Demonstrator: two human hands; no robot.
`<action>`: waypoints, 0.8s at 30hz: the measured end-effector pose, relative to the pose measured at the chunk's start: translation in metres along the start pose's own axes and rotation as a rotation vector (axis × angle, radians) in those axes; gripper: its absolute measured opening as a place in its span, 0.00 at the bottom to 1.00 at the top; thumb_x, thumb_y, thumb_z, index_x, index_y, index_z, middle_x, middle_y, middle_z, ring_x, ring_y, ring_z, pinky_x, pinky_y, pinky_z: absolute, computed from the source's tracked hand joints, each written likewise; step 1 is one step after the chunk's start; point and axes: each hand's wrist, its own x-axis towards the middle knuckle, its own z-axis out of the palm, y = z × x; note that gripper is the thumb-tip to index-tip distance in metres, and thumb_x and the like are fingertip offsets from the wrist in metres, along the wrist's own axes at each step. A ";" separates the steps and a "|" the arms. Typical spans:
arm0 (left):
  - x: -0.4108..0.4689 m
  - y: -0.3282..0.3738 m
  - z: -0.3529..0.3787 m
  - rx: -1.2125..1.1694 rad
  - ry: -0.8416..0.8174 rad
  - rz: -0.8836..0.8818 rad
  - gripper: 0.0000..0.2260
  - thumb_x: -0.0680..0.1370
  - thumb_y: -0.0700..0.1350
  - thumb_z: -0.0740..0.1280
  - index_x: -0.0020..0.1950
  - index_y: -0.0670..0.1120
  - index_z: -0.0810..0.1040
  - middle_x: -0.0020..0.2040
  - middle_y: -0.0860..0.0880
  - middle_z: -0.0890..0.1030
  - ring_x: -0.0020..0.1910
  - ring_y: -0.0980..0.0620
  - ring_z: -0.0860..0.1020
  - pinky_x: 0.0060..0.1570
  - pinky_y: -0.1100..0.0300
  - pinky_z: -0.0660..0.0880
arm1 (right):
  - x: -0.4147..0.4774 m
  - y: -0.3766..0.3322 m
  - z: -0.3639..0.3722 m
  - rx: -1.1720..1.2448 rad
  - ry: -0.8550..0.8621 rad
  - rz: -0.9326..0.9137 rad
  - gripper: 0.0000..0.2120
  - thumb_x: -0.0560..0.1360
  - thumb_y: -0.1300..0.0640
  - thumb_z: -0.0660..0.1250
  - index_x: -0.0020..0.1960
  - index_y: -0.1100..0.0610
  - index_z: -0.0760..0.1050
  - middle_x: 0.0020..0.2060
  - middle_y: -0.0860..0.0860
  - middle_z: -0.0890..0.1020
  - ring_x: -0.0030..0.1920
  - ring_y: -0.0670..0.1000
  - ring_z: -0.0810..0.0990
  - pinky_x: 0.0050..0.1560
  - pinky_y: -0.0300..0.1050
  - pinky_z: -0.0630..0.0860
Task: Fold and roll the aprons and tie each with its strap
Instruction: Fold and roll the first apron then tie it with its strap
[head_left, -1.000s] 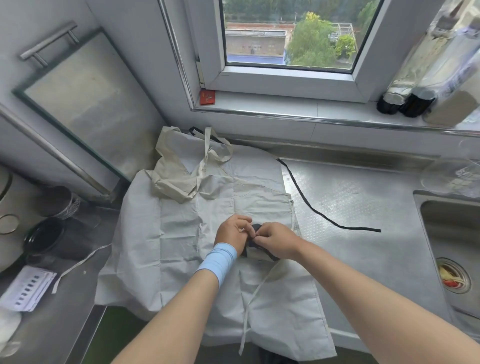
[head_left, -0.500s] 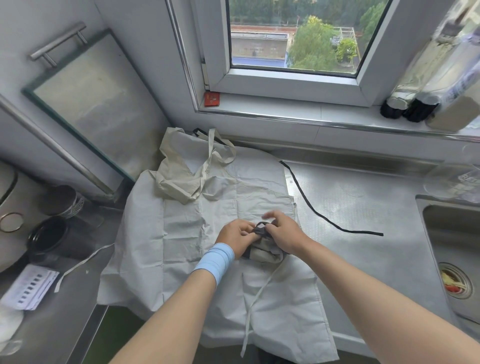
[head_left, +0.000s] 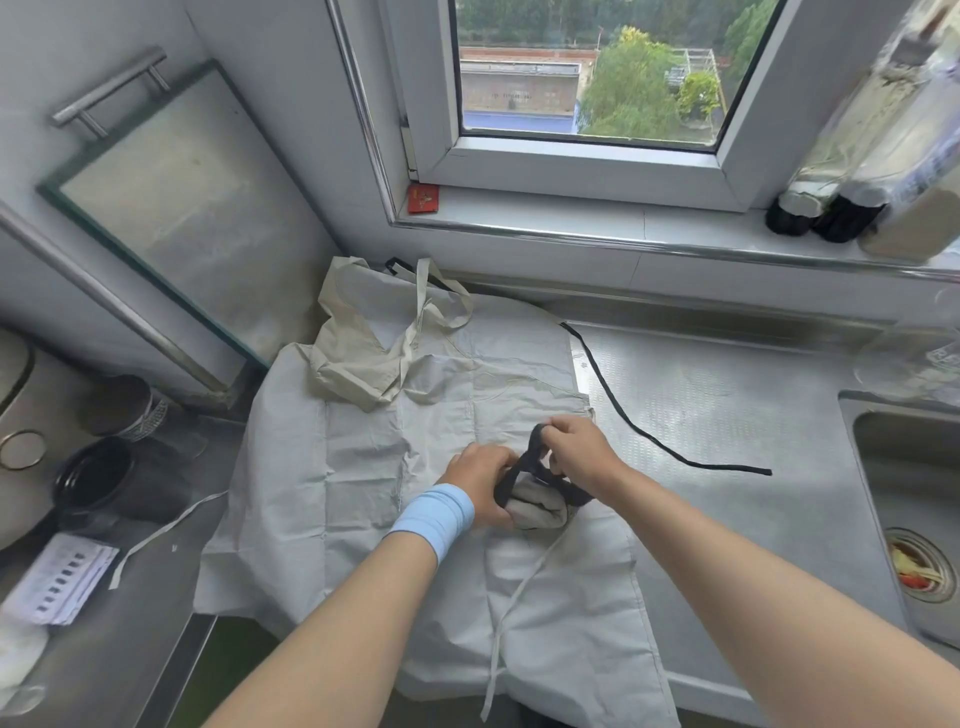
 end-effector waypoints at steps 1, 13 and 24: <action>0.001 0.001 -0.001 0.075 -0.011 0.027 0.22 0.63 0.57 0.73 0.53 0.53 0.73 0.51 0.52 0.74 0.55 0.46 0.71 0.56 0.53 0.71 | 0.004 -0.005 -0.002 0.014 0.003 -0.013 0.12 0.74 0.60 0.60 0.34 0.58 0.76 0.31 0.52 0.81 0.30 0.50 0.76 0.37 0.46 0.73; -0.009 0.010 -0.040 -0.023 -0.014 -0.041 0.07 0.65 0.48 0.65 0.35 0.49 0.68 0.38 0.50 0.75 0.39 0.47 0.75 0.38 0.58 0.74 | 0.028 -0.080 -0.029 0.017 0.006 -0.007 0.11 0.69 0.50 0.63 0.38 0.57 0.75 0.34 0.50 0.81 0.35 0.51 0.76 0.38 0.43 0.72; -0.048 0.017 -0.125 -0.044 0.069 -0.021 0.09 0.69 0.52 0.66 0.46 0.52 0.76 0.40 0.52 0.80 0.40 0.48 0.79 0.44 0.57 0.78 | 0.014 -0.175 -0.038 0.301 0.165 0.107 0.09 0.74 0.57 0.60 0.38 0.57 0.74 0.28 0.51 0.81 0.37 0.54 0.77 0.52 0.52 0.79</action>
